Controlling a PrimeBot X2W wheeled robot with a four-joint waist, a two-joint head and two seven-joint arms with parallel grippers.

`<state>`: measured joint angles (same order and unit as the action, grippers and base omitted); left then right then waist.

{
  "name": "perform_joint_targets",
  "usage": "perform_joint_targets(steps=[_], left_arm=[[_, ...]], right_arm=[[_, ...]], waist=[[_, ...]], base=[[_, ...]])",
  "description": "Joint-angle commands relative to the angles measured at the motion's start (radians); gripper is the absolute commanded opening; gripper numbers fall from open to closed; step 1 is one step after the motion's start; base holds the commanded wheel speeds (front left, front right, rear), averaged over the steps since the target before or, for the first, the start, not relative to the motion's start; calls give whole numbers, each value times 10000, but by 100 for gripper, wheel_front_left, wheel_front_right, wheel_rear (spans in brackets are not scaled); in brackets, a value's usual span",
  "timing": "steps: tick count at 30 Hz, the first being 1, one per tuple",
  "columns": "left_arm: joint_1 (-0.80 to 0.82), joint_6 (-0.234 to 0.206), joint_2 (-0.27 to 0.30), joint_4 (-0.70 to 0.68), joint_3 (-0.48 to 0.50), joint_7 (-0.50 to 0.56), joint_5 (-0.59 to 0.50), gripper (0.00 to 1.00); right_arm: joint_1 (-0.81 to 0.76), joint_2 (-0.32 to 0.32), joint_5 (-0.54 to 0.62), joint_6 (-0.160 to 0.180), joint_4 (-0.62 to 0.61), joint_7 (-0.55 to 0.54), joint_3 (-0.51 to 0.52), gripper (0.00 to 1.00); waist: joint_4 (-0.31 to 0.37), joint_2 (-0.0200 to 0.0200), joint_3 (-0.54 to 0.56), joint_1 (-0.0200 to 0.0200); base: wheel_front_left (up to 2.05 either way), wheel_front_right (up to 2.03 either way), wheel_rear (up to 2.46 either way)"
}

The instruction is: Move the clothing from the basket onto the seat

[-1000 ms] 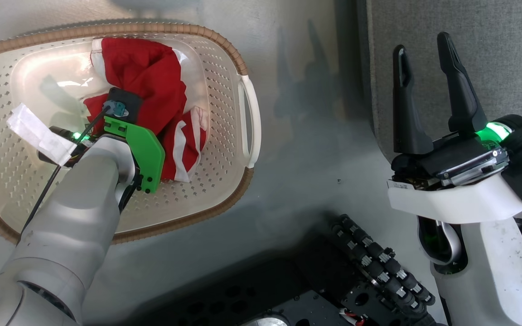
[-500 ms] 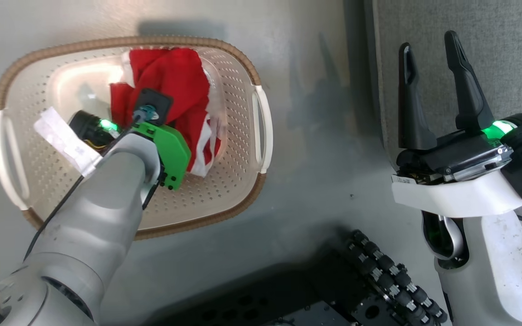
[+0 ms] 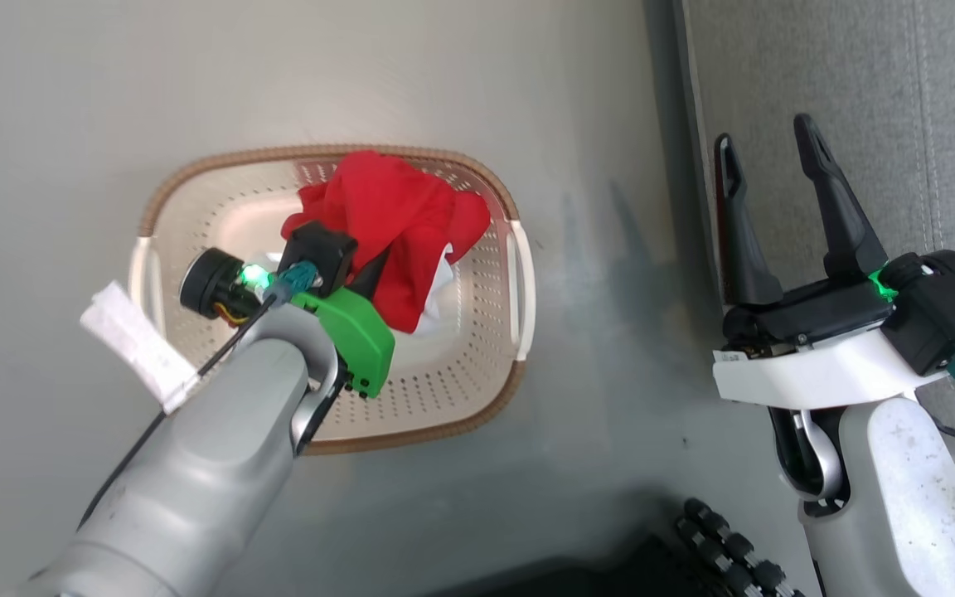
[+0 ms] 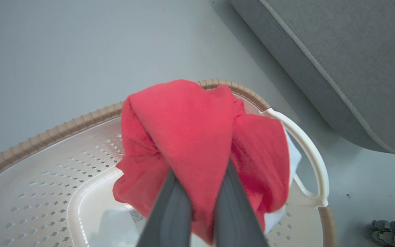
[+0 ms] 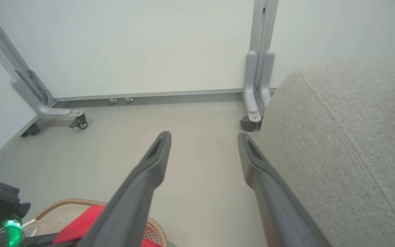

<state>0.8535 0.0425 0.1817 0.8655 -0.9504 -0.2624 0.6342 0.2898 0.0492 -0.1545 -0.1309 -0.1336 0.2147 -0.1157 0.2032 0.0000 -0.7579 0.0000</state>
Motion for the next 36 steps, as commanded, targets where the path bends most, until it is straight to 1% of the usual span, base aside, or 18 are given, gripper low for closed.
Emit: perform_joint_targets(steps=[1,6,10,18,23,31,36], left_arm=[[-360,-131,143,-466,272,-27,-123,0],[-1506,-295,530,-2051,1142,-29,-607,0],[-2293,-218,758,-3028,1799,-30,-951,0],[-3458,-53,805,-4639,3493,-29,-1535,0],[-4032,193,726,-5401,4416,-31,-1932,0],[-4792,639,749,-6327,5044,-31,-2312,0],[-5224,756,694,-6848,5135,-31,-2236,0]], right_arm=[[-183,25,113,3,18,-91,32,100],[-487,27,179,3,49,-392,162,100],[-747,27,216,3,53,-650,274,100],[-1323,27,105,3,25,-998,542,100],[-1712,25,22,3,126,-1148,508,100],[-2335,25,-83,3,193,-1352,391,100],[-2746,24,-125,3,135,-1509,301,100]], waist=[[-810,0,1200,0],[-1186,0,2083,0],[-1452,0,2762,0],[-1942,0,3889,0],[-2042,0,4599,0],[-1958,0,5711,0],[-1913,0,6346,0]], base=[[0,0,0],[0,0,0],[0,0,0],[0,0,0],[0,0,0],[0,0,0],[0,0,0]])
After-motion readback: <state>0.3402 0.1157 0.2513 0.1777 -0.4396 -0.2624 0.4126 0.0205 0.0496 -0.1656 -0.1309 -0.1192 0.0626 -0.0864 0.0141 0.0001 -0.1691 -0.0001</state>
